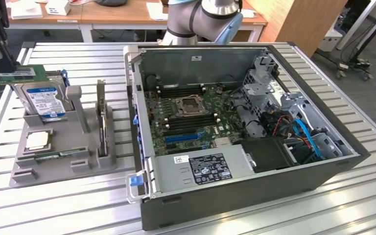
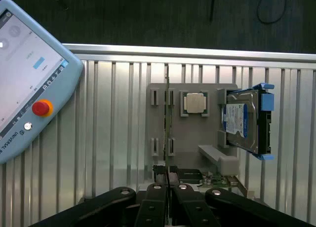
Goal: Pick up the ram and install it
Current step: 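Pick up the ram and move it above insertion slot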
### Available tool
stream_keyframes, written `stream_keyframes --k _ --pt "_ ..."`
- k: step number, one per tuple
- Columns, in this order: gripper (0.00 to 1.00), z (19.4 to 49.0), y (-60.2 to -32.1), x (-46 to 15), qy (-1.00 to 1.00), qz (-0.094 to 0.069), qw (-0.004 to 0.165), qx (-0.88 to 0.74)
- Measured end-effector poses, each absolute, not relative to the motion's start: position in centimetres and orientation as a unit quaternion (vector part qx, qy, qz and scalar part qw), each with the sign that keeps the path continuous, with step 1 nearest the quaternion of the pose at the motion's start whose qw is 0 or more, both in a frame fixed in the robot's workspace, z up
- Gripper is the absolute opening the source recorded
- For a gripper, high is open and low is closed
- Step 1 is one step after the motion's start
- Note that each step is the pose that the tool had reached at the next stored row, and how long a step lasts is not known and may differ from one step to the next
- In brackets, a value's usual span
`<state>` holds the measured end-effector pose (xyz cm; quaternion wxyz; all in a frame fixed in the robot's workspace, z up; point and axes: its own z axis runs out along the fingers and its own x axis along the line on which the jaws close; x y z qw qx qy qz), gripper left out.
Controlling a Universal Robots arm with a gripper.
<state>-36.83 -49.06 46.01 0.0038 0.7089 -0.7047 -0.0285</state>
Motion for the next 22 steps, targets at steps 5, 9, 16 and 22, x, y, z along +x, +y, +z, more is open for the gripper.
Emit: stream_keyframes --k 5,9,16,22 --pt "0.11 46.0 -49.1 -36.8 -0.705 -0.029 0.004 0.709" --pt "0.11 46.0 -49.1 -36.8 -0.705 -0.029 0.004 0.709" --pt "0.11 46.0 -49.1 -36.2 -0.705 -0.029 0.004 0.709" --pt "0.11 46.0 -49.1 -35.4 -0.705 -0.028 0.004 0.709"
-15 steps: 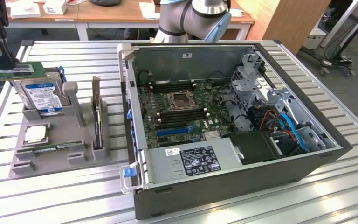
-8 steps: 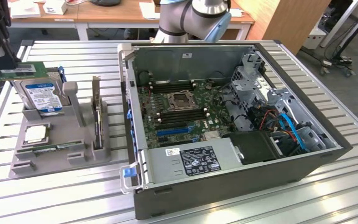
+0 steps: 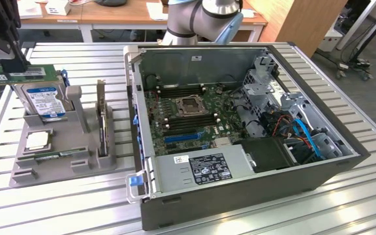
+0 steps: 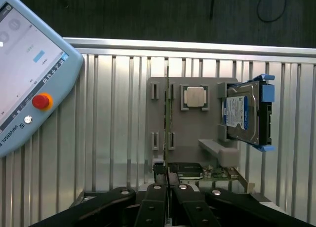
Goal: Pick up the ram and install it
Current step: 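Pick up the ram and move it above insertion slot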
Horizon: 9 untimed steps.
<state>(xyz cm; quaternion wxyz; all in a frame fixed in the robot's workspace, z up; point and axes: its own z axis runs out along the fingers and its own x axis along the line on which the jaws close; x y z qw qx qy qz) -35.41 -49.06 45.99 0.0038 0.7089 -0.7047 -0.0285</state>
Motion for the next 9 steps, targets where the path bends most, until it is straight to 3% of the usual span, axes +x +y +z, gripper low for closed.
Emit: stream_keyframes --k 9 --pt "0.11 46.0 -49.1 -33.9 -0.705 -0.029 0.004 0.709"
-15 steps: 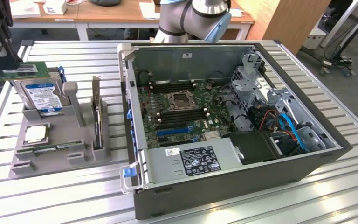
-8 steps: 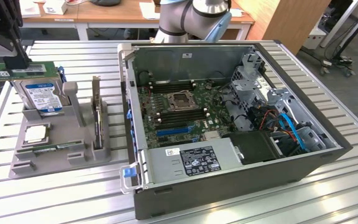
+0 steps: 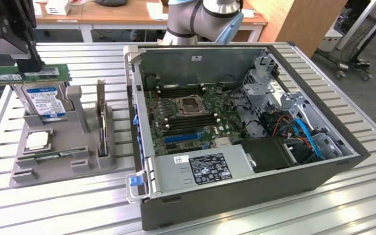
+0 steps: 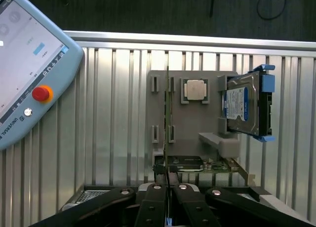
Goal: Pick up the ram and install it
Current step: 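Pick up the ram and move it above insertion slot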
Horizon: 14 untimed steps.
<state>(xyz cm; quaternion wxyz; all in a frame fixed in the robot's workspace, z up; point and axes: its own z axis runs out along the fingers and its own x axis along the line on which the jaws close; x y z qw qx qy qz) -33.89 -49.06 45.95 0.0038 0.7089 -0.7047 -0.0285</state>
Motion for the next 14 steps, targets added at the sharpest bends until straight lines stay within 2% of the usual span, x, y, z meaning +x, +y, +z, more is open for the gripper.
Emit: stream_keyframes --k 14 --pt "0.11 45.9 -49.1 -31.3 -0.705 -0.028 0.004 0.709"
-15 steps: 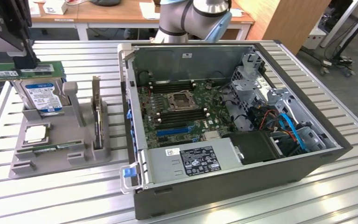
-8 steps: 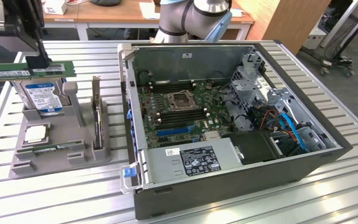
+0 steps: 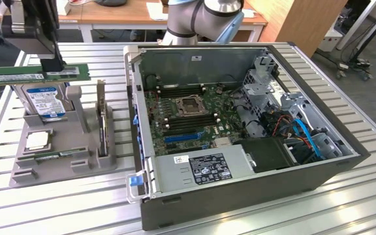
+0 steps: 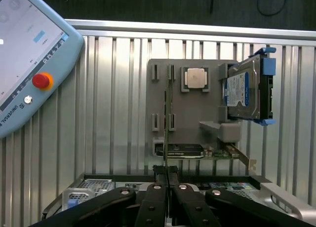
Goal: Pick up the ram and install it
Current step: 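Pick up the ram and move it above insertion slot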
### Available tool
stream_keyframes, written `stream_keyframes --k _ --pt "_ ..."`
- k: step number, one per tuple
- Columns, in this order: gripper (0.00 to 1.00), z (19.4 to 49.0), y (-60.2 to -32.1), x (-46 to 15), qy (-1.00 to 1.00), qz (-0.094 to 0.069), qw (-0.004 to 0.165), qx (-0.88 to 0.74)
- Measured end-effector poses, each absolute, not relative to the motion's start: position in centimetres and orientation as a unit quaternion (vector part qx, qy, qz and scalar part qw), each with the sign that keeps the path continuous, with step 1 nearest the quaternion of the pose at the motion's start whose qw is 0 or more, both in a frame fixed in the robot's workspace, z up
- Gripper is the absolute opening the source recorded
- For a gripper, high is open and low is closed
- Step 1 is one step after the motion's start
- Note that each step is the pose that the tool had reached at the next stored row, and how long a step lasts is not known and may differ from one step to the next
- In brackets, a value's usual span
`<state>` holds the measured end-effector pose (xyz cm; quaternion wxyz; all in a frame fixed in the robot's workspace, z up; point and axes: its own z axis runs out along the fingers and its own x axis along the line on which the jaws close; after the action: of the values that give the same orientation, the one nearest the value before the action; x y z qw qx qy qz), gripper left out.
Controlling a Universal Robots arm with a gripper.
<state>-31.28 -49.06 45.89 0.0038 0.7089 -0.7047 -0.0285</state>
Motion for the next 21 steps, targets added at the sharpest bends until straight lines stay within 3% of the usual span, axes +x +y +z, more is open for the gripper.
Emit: stream_keyframes --k 21 --pt "0.11 45.5 -49.1 -25.6 -0.705 -0.029 0.003 0.709"
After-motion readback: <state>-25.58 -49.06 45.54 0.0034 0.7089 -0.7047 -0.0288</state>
